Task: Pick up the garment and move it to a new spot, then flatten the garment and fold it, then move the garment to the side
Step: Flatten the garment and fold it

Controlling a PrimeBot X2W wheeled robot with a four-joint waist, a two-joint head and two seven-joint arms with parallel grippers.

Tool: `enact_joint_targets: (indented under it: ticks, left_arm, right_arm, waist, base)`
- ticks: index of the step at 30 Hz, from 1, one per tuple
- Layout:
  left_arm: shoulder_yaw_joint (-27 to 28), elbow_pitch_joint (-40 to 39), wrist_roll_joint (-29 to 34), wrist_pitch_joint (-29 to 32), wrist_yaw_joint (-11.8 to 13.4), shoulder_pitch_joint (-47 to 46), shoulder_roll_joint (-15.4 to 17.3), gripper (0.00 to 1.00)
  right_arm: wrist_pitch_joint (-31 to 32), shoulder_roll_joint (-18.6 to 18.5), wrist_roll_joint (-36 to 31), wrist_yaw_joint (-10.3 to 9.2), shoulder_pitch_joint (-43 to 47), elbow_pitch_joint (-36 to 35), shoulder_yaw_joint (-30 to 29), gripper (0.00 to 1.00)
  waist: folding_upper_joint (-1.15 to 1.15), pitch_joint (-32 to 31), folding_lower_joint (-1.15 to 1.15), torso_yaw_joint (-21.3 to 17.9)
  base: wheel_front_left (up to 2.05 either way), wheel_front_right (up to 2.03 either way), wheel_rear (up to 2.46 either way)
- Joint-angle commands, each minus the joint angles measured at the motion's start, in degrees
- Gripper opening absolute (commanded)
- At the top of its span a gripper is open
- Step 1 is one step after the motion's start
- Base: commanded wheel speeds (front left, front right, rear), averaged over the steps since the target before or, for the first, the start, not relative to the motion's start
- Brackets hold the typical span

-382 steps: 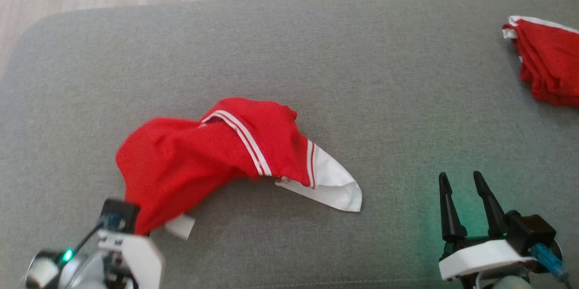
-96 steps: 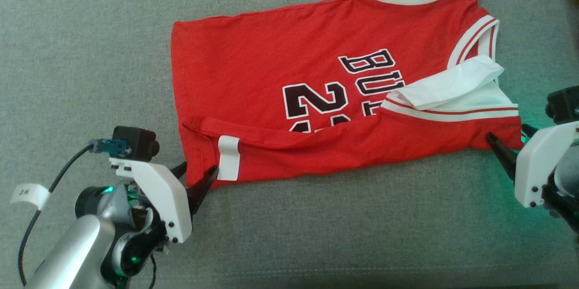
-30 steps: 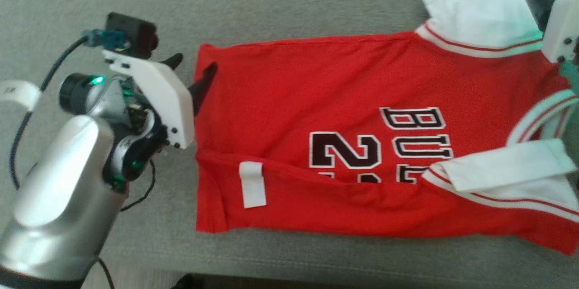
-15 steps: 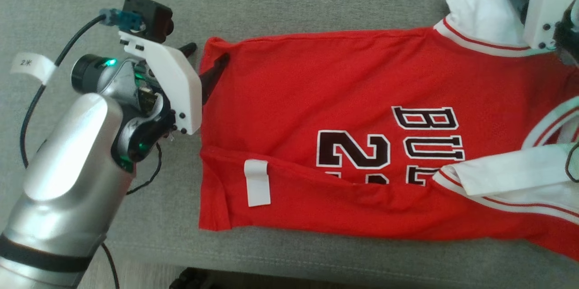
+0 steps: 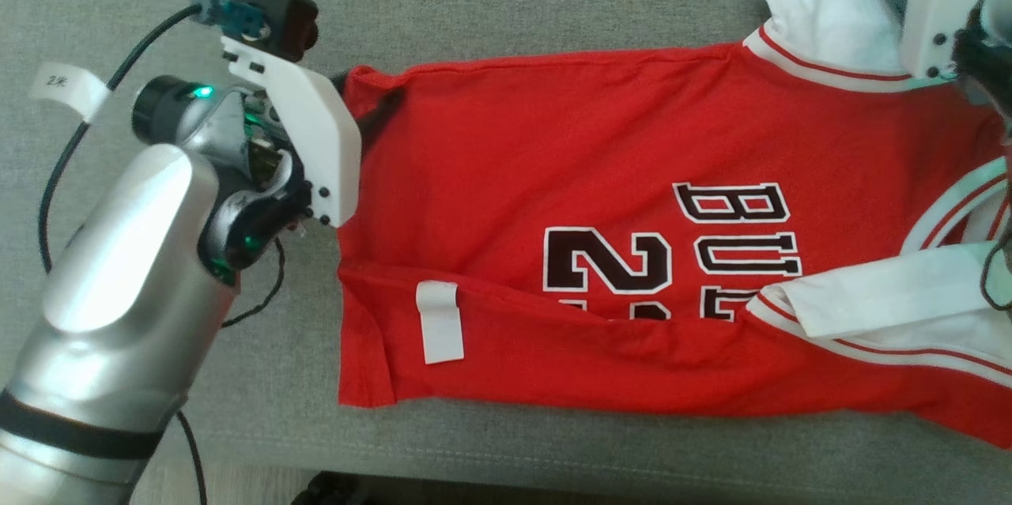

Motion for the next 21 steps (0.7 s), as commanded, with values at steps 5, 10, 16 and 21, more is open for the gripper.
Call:
enact_joint_targets:
  ticks: [5, 10, 16, 21]
  left_arm:
    - [1.82, -0.69, -0.17, -1.02, -0.26, -2.11, 1.63, 0.0]
    - [3.71, -0.42, 0.34, -3.45, 0.87, -3.4, 2.48, 0.0]
    - [5.62, -1.73, -0.44, -5.53, 1.83, -3.16, 2.91, 0.0]
    - [7.12, -6.03, -1.58, -7.34, 2.96, 0.99, 4.09, 0.0]
  right_arm:
    - [-4.79, 1.22, 0.43, 0.39, -1.82, -1.02, -0.47, 0.0]
    - [-10.86, 2.61, -1.1, 0.39, -4.38, 0.18, -3.89, 0.0]
    - [-12.94, 2.69, 1.14, 0.39, -4.33, -0.74, -3.79, 0.0]
    - [-12.74, -0.66, 5.96, 0.39, 1.92, -7.96, -1.2, 0.0]
  waist:
    - [0.0, -0.89, 0.0, -0.24]
    - [0.0, -1.78, 0.0, -0.95]
    - [0.0, -3.07, 0.0, -2.16]
    - [0.0, -4.45, 0.0, -3.5]
  base:
    - [0.0, 0.0, 0.0]
    - [0.0, 0.0, 0.0]
    - [0.0, 0.0, 0.0]
    - [0.0, 0.0, 0.0]
